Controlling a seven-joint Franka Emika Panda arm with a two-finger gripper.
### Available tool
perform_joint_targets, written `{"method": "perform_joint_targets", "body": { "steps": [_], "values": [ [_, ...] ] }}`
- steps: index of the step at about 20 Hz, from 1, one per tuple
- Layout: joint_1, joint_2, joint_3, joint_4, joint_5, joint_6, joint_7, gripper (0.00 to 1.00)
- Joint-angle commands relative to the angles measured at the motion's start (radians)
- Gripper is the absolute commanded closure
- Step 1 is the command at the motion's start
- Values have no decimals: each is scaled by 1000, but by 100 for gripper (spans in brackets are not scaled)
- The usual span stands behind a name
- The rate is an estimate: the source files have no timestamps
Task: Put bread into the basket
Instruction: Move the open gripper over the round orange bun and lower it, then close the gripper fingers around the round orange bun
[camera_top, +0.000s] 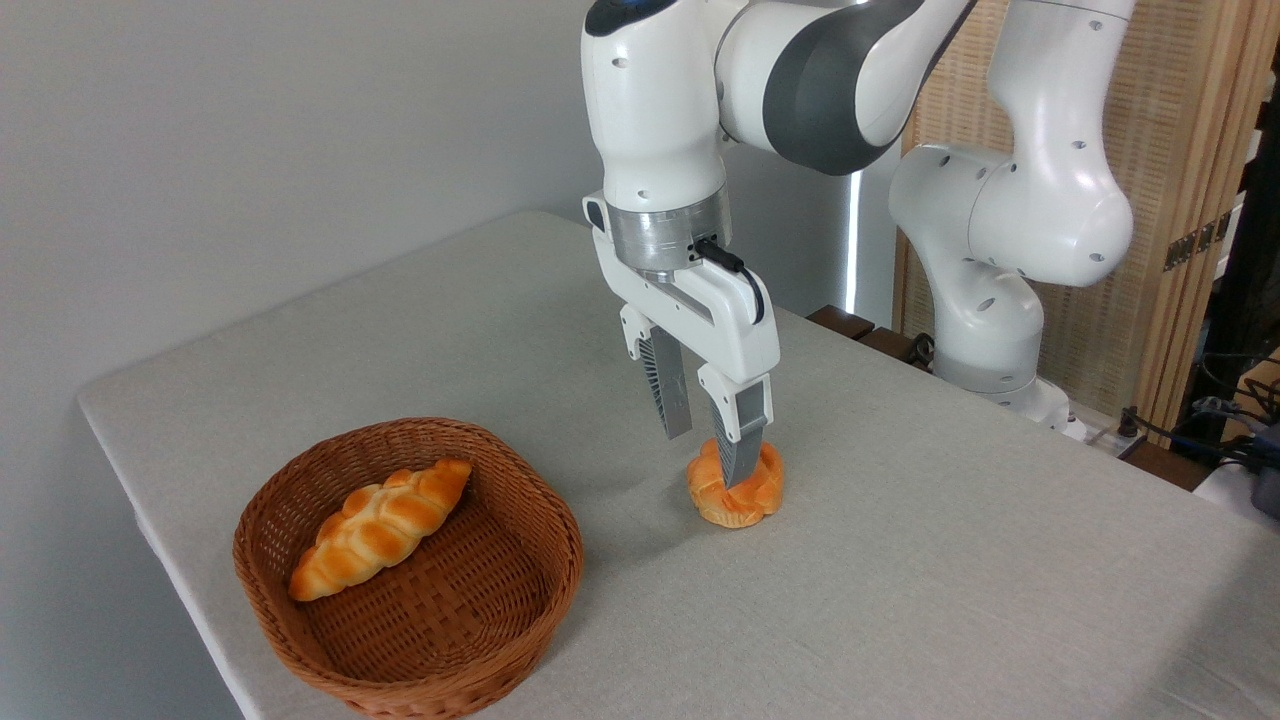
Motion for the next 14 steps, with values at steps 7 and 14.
{"method": "perform_joint_targets", "body": {
  "steps": [7,14],
  "values": [
    [7,6,4,-43,41,-27,53,0],
    [7,9,4,-69,49,-27,51,0]
  ]
}}
